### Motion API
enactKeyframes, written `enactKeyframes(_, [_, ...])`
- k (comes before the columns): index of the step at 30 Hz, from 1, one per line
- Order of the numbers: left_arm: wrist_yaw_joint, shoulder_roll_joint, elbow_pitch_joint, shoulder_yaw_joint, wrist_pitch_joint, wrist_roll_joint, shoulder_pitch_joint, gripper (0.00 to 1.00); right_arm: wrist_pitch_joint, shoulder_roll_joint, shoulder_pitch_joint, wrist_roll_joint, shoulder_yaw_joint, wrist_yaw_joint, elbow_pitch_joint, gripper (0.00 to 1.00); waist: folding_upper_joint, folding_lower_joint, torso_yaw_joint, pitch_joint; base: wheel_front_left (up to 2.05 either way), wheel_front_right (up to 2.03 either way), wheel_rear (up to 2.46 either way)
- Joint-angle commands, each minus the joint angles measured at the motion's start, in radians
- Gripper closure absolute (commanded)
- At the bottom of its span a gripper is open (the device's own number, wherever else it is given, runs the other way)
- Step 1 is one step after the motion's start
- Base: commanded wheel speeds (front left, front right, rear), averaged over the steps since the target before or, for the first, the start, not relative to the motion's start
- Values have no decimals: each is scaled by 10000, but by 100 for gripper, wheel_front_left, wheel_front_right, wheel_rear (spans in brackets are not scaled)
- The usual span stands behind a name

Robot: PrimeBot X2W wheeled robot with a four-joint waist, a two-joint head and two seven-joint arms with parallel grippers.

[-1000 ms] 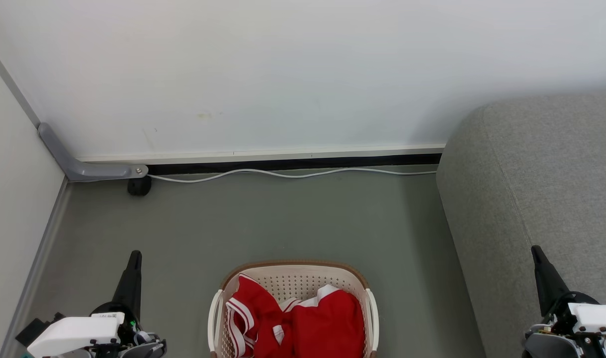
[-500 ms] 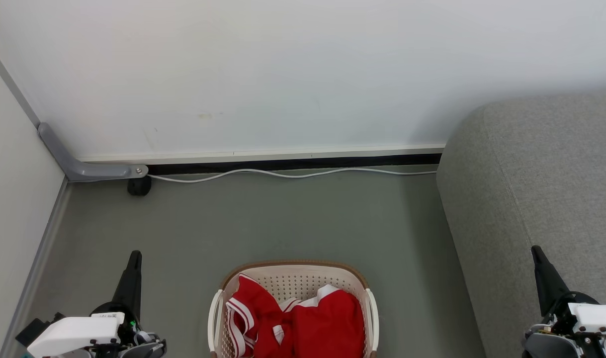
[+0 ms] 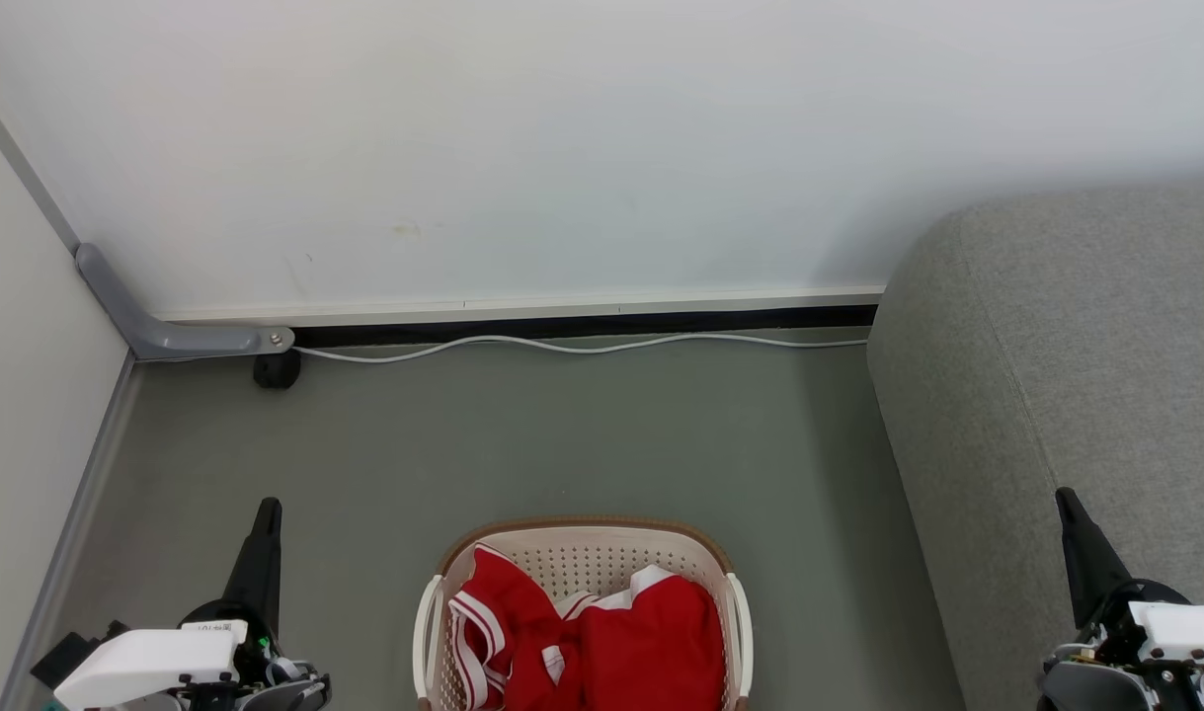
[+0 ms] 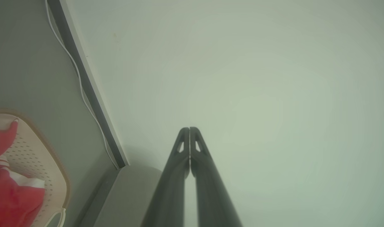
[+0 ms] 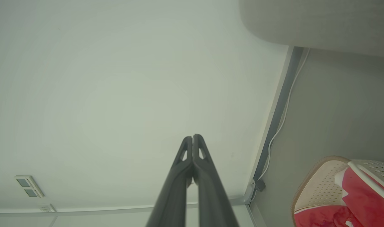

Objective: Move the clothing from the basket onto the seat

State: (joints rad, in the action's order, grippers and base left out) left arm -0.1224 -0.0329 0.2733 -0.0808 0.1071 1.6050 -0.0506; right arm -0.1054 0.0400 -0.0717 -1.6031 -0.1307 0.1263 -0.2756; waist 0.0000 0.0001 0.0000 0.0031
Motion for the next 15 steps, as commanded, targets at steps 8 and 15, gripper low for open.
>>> enactKeyframes(8, [-83, -173, -285, -325, 58, 40, -573, 100, -75, 102, -362, -58, 173, 44, 309, 100, 0, -1, 0, 0, 0, 0, 0])
enactKeyframes(15, [6, 139, 337, 21, -13, -3, 205, 0, 2, -95, 188, 4, 60, -2, -314, 0, 0, -1, -1, 3, 0, 0, 0])
